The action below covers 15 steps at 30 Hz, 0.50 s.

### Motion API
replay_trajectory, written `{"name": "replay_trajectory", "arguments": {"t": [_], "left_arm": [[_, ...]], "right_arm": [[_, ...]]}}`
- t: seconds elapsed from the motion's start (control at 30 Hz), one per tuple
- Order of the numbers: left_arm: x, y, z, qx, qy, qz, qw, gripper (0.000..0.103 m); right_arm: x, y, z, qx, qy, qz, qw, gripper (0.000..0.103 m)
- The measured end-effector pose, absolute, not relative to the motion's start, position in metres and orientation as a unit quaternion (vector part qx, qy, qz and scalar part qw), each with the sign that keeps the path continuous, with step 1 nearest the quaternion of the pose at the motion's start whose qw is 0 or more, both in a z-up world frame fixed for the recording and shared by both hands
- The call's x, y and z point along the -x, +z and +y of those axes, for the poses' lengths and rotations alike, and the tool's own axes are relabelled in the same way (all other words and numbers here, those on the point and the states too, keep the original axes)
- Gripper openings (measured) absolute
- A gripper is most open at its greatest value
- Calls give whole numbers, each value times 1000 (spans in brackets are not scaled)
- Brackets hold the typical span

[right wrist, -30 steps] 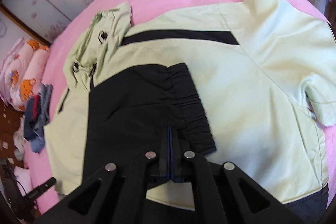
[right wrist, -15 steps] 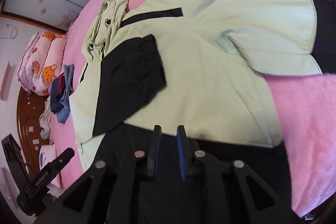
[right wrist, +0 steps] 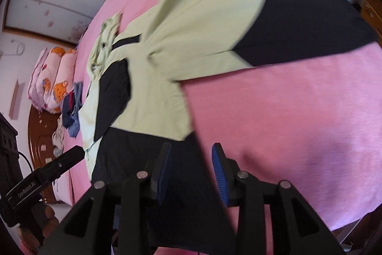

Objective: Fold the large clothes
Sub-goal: 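Grasp the black cuff of the other sleeve with the right gripper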

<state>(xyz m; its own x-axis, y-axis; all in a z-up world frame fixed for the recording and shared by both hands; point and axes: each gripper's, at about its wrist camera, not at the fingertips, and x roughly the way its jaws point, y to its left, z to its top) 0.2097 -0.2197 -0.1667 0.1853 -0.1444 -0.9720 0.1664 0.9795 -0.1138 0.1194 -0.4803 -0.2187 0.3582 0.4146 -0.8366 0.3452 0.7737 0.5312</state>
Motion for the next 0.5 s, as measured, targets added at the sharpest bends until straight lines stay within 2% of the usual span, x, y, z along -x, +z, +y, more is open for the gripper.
{"name": "replay_trajectory", "arguments": {"t": [0.27,0.5], "left_arm": [[-211,-170,-314,-86,-163,641,745,75],[-215,-177,-366,-131,-190,646,728,75]], "right_arm": [[-87,-241,-577,-413,-67,529,739,35],[-87,-253,-643,-445,-111,496,737,35]]}}
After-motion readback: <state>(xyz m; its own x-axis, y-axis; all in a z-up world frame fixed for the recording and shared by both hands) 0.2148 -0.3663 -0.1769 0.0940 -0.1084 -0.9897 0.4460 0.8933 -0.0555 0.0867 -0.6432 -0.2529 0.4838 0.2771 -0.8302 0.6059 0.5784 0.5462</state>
